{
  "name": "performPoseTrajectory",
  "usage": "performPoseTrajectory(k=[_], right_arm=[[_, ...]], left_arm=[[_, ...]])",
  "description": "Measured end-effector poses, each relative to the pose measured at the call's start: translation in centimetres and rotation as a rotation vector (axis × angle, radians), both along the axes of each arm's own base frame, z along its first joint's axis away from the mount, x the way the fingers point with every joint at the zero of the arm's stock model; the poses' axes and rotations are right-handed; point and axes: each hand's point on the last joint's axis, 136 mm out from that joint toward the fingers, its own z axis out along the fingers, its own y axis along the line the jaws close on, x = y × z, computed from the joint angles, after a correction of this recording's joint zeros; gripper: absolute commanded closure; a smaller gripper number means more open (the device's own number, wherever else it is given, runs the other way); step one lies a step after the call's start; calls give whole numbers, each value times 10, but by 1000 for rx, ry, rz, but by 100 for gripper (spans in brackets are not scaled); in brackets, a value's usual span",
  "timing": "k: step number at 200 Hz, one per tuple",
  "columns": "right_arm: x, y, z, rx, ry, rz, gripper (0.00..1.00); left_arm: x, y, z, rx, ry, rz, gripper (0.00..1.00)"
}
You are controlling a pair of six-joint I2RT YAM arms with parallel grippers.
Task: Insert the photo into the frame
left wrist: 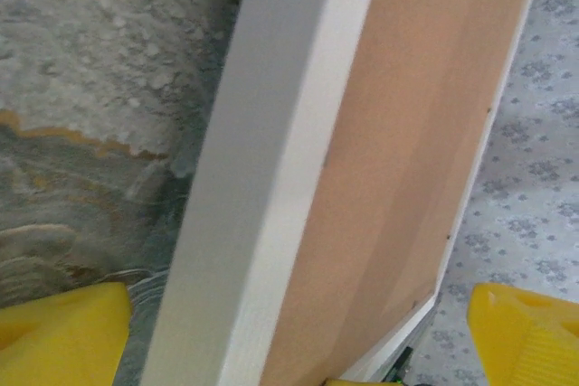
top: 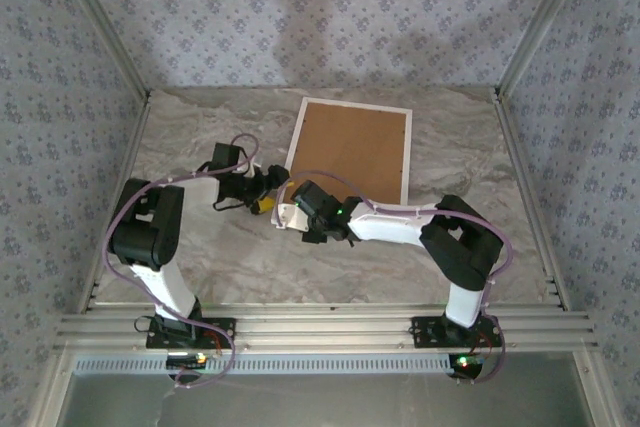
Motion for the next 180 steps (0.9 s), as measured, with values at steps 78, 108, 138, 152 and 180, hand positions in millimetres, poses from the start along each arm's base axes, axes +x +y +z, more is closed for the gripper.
performPoseTrajectory(k=[78, 108, 138, 152, 180], right_arm=[[3, -5, 0, -10, 0, -17, 100], [4, -7, 2, -15, -7, -24, 100], [7, -9, 4, -12, -9, -36, 100], [8, -10, 5, -9, -9, -43, 100], [9, -12, 4, -3, -5, -56, 100]], left_arm=[[3, -12, 4, -75, -26, -19, 5], [4, -14, 5, -96, -34, -18, 5], [6, -17, 7, -131, -35, -11, 9], [7, -18, 7, -142, -33, -7, 13], [8, -18, 4, -142, -27, 0, 21]])
